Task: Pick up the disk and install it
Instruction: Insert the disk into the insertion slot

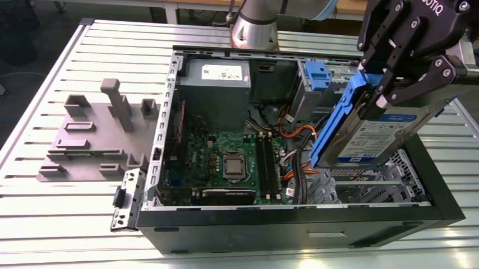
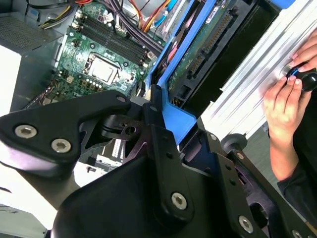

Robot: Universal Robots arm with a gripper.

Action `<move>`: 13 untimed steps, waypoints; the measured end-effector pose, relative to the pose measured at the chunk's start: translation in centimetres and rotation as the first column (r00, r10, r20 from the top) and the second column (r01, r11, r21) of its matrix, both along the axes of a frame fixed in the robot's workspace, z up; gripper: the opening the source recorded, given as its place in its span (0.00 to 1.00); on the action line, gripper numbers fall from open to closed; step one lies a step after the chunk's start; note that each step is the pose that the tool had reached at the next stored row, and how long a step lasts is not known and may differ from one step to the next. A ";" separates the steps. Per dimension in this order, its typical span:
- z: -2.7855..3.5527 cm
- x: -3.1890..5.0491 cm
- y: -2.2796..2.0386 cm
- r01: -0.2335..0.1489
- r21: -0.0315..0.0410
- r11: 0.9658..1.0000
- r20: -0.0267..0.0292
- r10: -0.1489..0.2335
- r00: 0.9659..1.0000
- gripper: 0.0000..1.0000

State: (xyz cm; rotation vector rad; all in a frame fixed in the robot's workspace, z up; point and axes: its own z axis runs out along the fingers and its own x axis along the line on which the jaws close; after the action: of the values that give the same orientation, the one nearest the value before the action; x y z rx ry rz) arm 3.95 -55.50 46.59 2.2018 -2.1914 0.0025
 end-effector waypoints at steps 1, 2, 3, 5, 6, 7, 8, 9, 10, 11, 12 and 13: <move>-0.02 0.09 0.00 0.000 0.000 1.000 0.000 0.000 1.000 0.36; -0.05 0.18 0.00 0.000 0.000 1.000 0.000 0.000 1.000 0.36; -0.08 0.27 0.00 0.000 -0.001 1.000 0.000 0.000 1.000 0.36; -0.13 0.47 0.00 0.000 -0.001 1.000 0.000 0.000 1.000 0.36; -0.16 0.57 0.00 0.000 -0.001 1.000 0.000 0.000 1.000 0.36; -0.18 0.67 0.00 0.000 -0.001 1.000 0.000 0.000 1.000 0.36; -0.22 0.77 0.00 0.000 -0.001 1.000 0.000 0.000 1.000 0.36; -0.25 0.87 0.00 0.000 -0.002 1.000 0.000 0.000 1.000 0.36; -0.27 0.97 0.00 0.000 -0.002 1.000 0.000 0.000 1.000 0.36; -0.30 1.09 0.00 0.000 -0.002 1.000 0.000 0.000 1.000 0.36; -0.33 1.20 0.00 0.000 -0.002 1.000 0.000 0.000 1.000 0.36; -0.36 1.30 0.00 0.000 -0.002 1.000 0.000 0.000 1.000 0.36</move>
State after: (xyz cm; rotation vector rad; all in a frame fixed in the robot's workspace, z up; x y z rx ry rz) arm 5.24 -55.50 46.22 2.2007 -2.1904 0.0047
